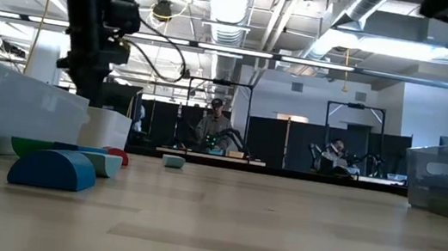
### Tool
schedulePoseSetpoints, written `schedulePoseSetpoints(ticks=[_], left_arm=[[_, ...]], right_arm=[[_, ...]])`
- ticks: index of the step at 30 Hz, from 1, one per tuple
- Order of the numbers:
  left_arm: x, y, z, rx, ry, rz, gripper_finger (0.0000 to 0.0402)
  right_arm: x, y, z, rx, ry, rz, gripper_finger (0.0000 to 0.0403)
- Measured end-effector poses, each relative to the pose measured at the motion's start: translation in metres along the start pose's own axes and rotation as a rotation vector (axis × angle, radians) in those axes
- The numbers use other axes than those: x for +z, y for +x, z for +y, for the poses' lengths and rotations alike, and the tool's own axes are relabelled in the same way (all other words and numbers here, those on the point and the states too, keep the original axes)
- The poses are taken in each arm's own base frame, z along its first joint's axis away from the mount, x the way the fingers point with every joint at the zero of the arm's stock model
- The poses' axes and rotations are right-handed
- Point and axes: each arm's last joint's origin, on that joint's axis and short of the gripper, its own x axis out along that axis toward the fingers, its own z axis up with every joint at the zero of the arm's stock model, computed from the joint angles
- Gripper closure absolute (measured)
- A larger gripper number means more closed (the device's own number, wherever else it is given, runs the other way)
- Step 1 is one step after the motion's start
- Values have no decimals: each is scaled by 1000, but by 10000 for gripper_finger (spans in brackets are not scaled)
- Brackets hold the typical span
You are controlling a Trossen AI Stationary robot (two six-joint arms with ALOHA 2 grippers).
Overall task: Sort blocks by size
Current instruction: Put the blue semicircular block into the white bin, then put the light blue semicircular block into the white bin
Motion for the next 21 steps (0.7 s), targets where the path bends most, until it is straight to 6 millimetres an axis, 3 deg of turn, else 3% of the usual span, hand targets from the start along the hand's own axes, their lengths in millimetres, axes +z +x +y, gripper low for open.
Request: schedulePoseSetpoints(ticks=[7, 13, 16, 21], left_arm=[[-10, 15, 1, -4, -55, 32, 276], [-8, 15, 1, -14, -83, 3, 247], [-6, 15, 0, -41, -105, -15, 235], [-4, 13, -4, -129, -124, -39, 225]], right_arm=[[29, 10, -23, -73, 17, -49, 177], [55, 17, -46, -132, 56, -98, 177], [69, 29, -53, -134, 42, -146, 177], [90, 71, -54, -16, 28, -214, 177]])
